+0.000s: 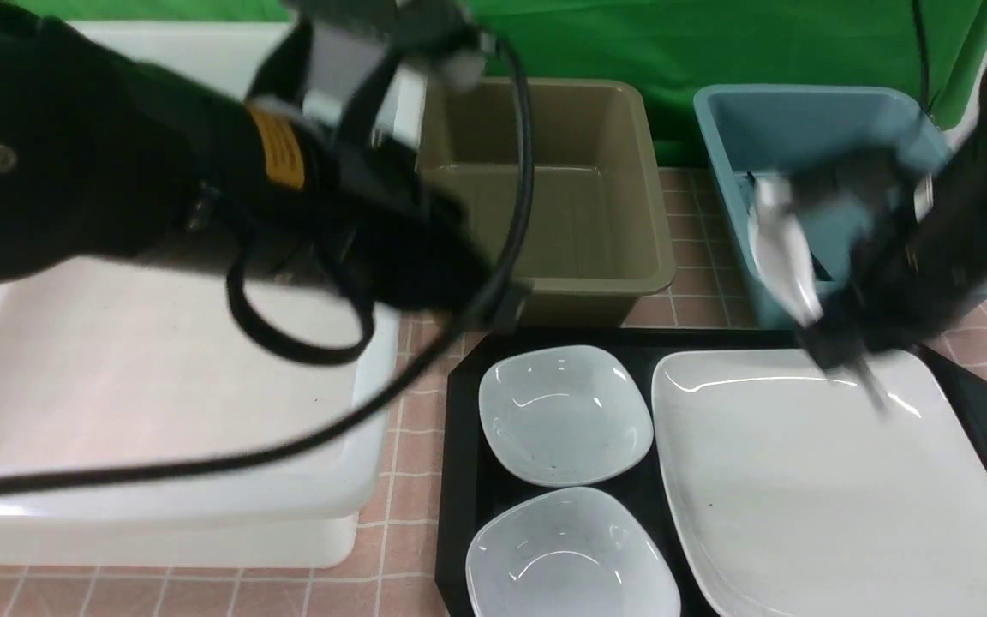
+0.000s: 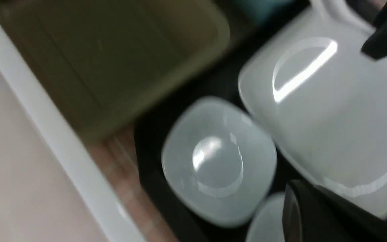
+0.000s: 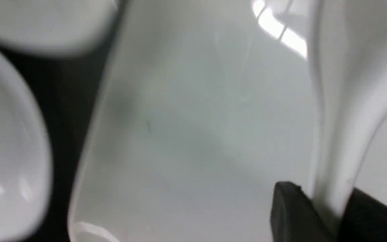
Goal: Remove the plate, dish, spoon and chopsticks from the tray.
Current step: Use the right arm to grab a soup spoon from the plate, then use the right arm to put the soup spoon into the small storage box in the middle, then use the left arm to grab a small plate from the dinner plate
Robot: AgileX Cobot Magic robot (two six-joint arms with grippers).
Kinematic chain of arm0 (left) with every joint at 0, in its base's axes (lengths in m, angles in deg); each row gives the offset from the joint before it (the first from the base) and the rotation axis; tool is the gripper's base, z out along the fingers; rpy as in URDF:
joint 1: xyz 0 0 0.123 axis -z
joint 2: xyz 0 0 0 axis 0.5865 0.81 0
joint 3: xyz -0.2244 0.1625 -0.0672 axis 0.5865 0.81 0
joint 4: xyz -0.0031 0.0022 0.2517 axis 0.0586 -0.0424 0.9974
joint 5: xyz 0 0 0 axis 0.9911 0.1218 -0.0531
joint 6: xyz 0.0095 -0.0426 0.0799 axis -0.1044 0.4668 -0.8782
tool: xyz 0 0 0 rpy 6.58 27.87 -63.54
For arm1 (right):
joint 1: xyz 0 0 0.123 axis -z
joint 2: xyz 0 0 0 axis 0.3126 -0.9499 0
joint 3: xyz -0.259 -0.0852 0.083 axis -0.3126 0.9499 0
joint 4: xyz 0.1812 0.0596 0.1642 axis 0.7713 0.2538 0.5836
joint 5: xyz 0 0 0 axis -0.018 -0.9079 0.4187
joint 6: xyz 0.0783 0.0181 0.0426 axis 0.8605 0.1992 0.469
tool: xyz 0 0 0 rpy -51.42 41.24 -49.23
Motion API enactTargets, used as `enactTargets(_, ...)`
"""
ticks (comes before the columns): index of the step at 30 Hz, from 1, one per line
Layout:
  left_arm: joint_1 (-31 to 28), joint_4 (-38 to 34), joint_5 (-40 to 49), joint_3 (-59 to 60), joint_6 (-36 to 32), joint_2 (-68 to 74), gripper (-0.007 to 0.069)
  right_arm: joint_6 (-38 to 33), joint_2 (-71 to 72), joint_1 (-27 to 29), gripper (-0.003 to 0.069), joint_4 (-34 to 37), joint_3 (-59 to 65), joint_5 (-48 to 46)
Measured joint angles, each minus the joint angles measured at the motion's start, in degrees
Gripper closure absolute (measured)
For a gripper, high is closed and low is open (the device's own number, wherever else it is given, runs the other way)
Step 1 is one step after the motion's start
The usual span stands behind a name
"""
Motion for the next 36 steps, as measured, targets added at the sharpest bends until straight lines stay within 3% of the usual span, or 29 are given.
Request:
enactTargets(2,0.0,5.04,-10.42,0.0,4.07,0.3,0.0627,0.21,-0.89,-1.16,0.0483,4.41,-7.33,6.98)
enactTargets(7,-2.32,10.55,-20.53,-0.05,11.7,2.99,0.0627,-2.46,-8.82,-1.34,0.0483,16.94,-19.96,14.1)
enactTargets(10,-3.96,10.93,-19.51,-0.05,12.85,5.1,0.0627,-3.24,-15.72,-1.34,0.0483,21.79,-26.63,14.73)
enactTargets(15,-4.36,11.14,-16.14,-0.05,13.01,6.4,0.0627,-2.93,-25.6,-1.35,0.0481,22.92,-33.34,14.99)
enactTargets(23,-4.36,7.23,-12.95,-0.05,11.02,6.45,0.0627,-2.6,-31.05,-1.35,0.0314,22.98,-35.12,14.33)
enactTargets(28,-4.36,3.51,-9.67,-0.11,8.13,6.4,0.0627,-2.6,-28.22,-1.35,0.0302,22.17,-35.23,11.16)
enactTargets(31,-4.36,-3.52,2.16,-3.28,0.56,6.61,0.0627,-2.57,-22.44,-1.35,0.0395,18.58,-36.74,3.22)
enactTargets(33,-4.36,-7.8,11.13,-6.67,-2.65,7.11,0.0627,-2.63,-18.26,-1.29,0.0508,16.3,-37.69,-3.49)
enactTargets(36,-4.03,-12.17,23.59,-12.83,-7.11,8.9,0.0627,-2.69,-10.84,-1.11,0.0622,13.86,-38.22,-12.03)
